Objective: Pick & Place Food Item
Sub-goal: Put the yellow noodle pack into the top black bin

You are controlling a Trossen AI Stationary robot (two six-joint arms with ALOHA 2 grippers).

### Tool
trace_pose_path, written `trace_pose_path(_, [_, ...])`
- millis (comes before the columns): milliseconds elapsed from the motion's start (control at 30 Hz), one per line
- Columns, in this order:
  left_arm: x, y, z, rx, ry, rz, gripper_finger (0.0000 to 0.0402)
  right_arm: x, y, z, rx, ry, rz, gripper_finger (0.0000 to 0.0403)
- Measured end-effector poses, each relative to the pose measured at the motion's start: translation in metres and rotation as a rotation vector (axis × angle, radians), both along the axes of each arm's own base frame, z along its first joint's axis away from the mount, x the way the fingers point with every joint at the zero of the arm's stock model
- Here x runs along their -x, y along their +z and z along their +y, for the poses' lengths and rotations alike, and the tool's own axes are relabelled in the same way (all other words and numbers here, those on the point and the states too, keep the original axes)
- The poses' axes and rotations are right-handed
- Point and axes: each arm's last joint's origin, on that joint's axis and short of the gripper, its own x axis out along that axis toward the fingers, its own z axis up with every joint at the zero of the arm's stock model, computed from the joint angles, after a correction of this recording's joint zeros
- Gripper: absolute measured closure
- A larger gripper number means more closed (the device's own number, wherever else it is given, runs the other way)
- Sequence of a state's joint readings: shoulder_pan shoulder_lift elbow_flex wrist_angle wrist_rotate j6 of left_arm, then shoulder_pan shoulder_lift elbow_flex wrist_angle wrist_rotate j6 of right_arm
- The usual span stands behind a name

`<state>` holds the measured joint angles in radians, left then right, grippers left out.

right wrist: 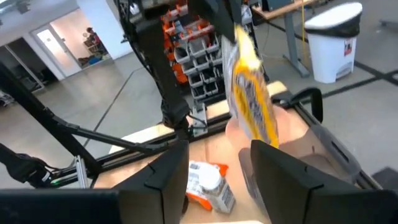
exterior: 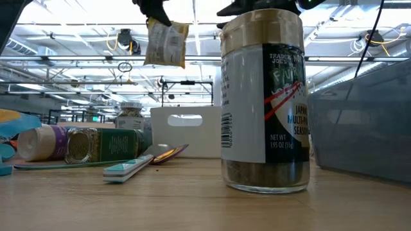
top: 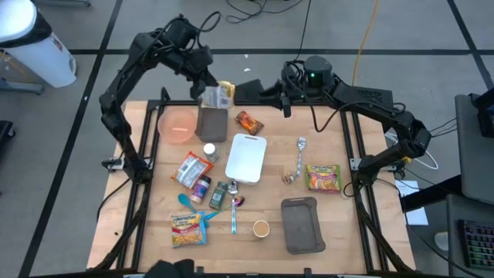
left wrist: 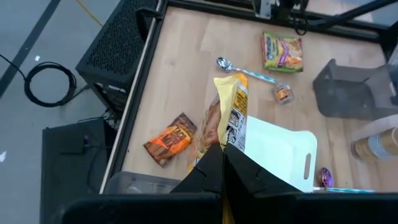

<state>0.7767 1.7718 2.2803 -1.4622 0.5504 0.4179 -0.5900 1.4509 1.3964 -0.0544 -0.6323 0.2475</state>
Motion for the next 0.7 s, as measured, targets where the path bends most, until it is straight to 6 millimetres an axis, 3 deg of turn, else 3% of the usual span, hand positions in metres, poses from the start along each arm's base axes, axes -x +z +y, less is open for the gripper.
trace_pose_path(167, [0.015,0.004,0.008,0.007,0.041,-0.023,0.0401,0.001,-0.004,0.001,-0.025,0.001,0.039,0.0240])
trace_pose_path(300, [0.030,0.015,0.002,-0.024,0.065,-0.050,0.0401,0.001,-0.005,0.001,-0.030,0.003,0.046,0.0242])
trace_pose_path(533, [0.046,0.023,-0.025,-0.075,0.132,-0.124,0.0401,0.000,-0.004,0.001,-0.021,0.001,0.041,0.0243])
trace_pose_path(700, [0.049,0.006,-0.048,-0.123,0.237,-0.192,0.0401,0.000,-0.002,0.001,-0.008,0.000,0.021,0.0243])
